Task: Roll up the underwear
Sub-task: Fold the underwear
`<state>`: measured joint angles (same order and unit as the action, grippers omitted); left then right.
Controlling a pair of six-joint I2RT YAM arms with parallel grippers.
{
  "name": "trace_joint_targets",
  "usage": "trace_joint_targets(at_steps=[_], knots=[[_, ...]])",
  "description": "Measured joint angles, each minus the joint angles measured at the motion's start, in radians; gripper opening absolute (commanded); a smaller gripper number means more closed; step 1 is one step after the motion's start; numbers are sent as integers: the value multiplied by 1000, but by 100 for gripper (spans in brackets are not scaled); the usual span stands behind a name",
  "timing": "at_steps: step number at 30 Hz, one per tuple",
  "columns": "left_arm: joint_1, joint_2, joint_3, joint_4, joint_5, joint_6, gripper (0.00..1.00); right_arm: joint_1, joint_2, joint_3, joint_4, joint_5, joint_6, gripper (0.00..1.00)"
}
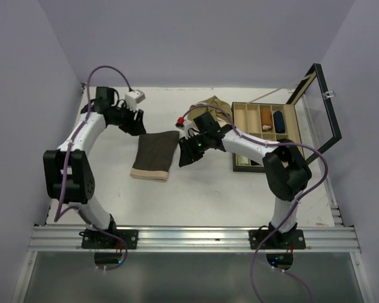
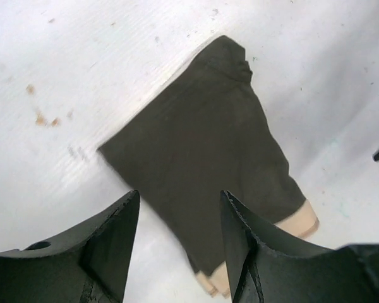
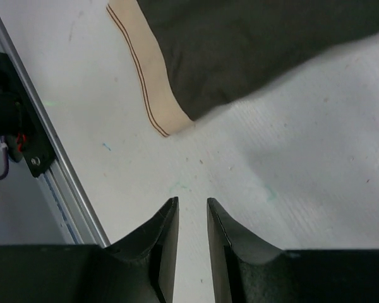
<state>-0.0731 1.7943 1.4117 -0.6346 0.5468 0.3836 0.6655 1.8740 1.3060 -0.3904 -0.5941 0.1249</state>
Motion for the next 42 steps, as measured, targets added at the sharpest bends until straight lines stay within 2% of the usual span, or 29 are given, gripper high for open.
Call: trace_joint_targets(at_steps=[3,6,10,14,20,28,36,42], knots=[[126,-143,-97,-2,95,-25,58,5,0,33,43,0,27,33],[245,-220,-216,-16,138,-25,59,24,5,64,92,0,58,33],[262,-241,-364,-60,143,-25,59,73,62,124,169,3,88,33],[274,-229,-428,-96,164,-23,57,119,175,153,262,5,129,32],[336,-136,-452,-105,176,4,53,166,327,166,335,15,185,32],[348,-69,-458,-122,157,20,46,204,342,199,403,86,238,31],[374,-53,-419,-124,130,50,47,206,352,217,440,95,313,32],[380,-11,-401,-154,166,111,47,214,362,266,452,82,376,31]])
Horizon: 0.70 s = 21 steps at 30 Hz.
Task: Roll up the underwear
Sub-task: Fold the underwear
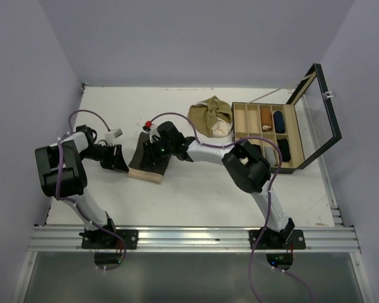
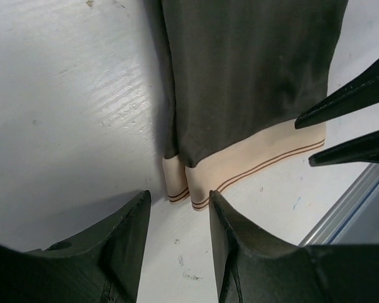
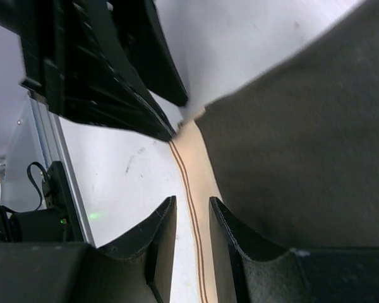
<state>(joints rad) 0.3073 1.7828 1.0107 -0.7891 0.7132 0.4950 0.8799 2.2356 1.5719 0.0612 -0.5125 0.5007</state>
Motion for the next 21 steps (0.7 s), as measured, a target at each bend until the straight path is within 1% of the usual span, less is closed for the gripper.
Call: trace_joint_targets(at_steps=[5,9,10,11,12,14,15,16,19,21], knots=[[0,58,37,-52,56,30,42,18,74,114,-3,13,0,29],[0,100,55,-73,80,33,29,25,158,147,-12,23,21,29],[0,111,59,-79,83,33,27,24,168,151,5,2,42,29],[0,122,64,-83,87,32,23,24,169,152,3,3,50,29],[0,128,66,-86,92,30,15,23,169,152,3,5,59,29],[0,134,66,-87,89,27,7,22,169,152,3,6,77,29],[0,136,66,-86,87,25,0,22,169,152,3,6,85,30],[0,136,66,-86,85,23,0,21,169,151,5,6,90,30],[0,134,66,-85,80,23,0,15,162,139,15,-1,100,37],[0,130,66,-85,75,25,0,11,149,132,5,-3,89,44]])
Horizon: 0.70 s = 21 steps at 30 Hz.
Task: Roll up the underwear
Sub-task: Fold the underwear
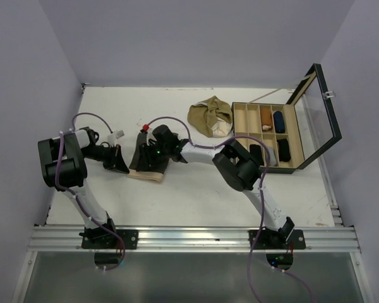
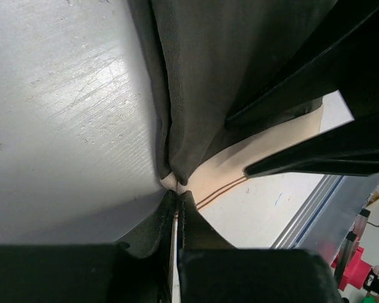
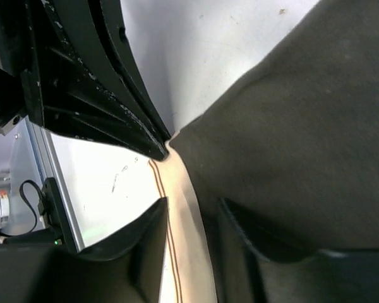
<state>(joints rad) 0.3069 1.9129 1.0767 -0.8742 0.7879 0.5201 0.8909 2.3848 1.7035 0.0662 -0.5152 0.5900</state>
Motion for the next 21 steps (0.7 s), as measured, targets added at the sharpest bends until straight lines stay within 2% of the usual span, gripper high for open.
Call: trace_joint_targets(at_steps=[2,7,16,21], knots=[[-1,-4,0,0,-8,2,0,-8,-23,-3,-38,0,-18,52],[-1,-19,8,2,-32,29,0,-66,-105,-3,-159,23,-32,59],[-51,-109,10,45,-135,66,0,-112,-182,-12,-255,50,-34,57],[-85,-156,15,58,-143,36,0,-102,-289,-185,-243,48,-111,59]])
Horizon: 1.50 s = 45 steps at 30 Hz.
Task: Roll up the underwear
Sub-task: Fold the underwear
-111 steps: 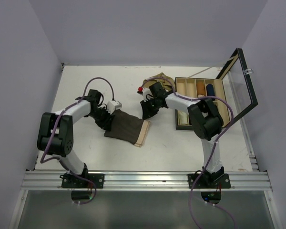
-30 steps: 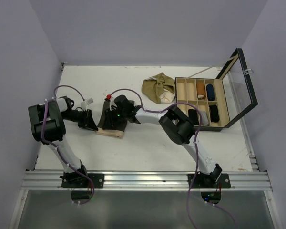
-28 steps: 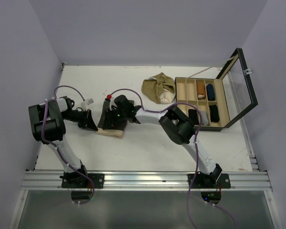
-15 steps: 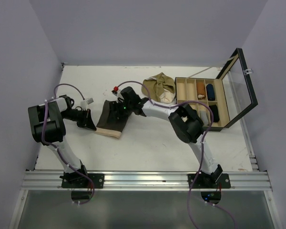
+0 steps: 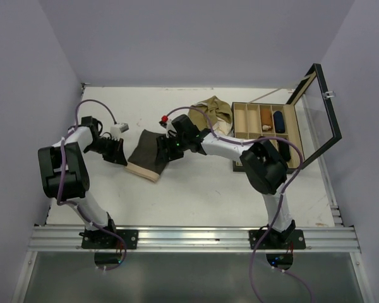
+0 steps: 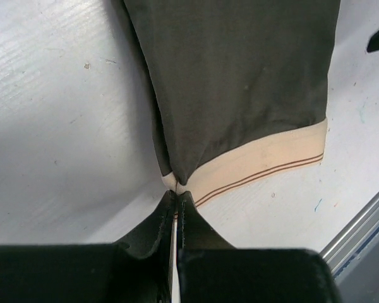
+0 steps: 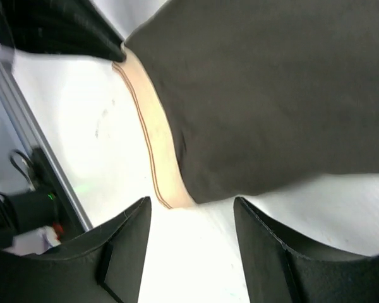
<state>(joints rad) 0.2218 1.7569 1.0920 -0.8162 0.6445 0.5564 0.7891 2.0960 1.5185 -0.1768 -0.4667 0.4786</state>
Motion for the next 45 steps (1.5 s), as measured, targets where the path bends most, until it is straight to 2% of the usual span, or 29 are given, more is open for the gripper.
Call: trace_joint_targets(at_steps=[3,9,15,22,34,39,45], knots=[[0,3,2,-1,13,-43,0,8,-68,-66,5,13,-102,59],[0,61,21,0,63,-132,0,48,-140,-79,26,115,-303,60],[0,117,46,-2,113,-220,0,208,-135,-73,62,304,-474,61],[0,146,63,-12,153,-295,0,385,-66,-72,207,507,-596,69],[1,193,71,-50,184,-339,0,394,73,-118,455,705,-745,68],[9,194,71,-61,201,-340,0,394,78,-129,507,715,-782,66],[29,211,84,-84,238,-341,0,394,78,-151,550,700,-798,68]])
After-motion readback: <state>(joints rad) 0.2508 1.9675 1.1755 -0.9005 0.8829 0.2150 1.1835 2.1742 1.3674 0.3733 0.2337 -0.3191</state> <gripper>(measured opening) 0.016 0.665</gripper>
